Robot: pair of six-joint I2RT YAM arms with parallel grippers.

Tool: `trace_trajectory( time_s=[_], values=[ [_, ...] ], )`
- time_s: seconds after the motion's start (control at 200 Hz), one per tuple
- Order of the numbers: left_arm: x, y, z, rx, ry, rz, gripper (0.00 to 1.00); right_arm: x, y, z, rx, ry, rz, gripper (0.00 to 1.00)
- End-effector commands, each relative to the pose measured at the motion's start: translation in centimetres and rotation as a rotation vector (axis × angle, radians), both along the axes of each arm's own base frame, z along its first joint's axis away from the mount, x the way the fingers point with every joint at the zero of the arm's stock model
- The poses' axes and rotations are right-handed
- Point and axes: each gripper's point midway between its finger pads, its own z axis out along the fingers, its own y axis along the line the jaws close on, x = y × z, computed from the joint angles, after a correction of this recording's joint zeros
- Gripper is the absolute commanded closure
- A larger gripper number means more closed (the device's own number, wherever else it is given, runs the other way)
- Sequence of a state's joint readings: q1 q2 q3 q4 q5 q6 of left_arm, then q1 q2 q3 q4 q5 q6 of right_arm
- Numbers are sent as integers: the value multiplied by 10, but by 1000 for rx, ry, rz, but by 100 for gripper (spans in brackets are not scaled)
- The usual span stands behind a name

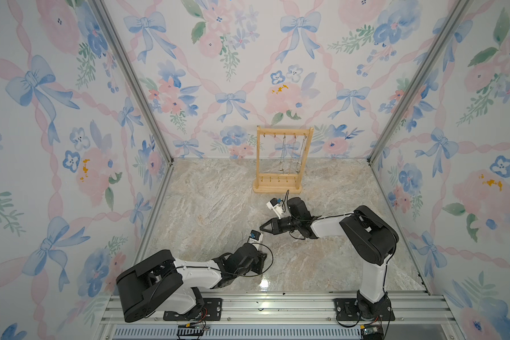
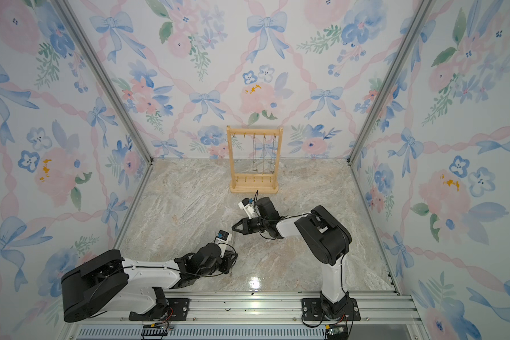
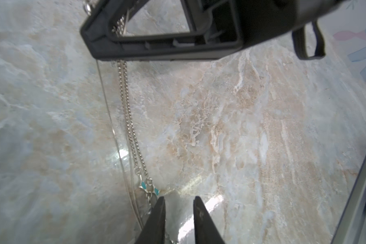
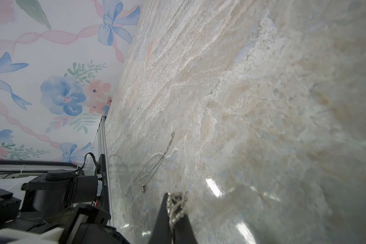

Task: Take the necklace off the jewelry display stand
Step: Place the necklace at the center of the board.

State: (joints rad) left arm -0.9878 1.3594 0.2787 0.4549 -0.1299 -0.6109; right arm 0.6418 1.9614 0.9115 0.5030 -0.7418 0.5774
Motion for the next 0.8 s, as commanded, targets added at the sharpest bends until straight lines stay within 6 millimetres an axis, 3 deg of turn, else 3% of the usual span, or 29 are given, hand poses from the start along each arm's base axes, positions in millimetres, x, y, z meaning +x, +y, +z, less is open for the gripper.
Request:
trace_trajectory(
  time_s=[0.0, 0.795],
  values=[
    [-1, 1, -9, 55, -1, -22, 76, 7, 2, 0, 17, 18, -4, 100],
    [-20, 32, -27, 56, 49, 25, 76, 25, -3, -12, -19, 53, -30, 100]
  ],
)
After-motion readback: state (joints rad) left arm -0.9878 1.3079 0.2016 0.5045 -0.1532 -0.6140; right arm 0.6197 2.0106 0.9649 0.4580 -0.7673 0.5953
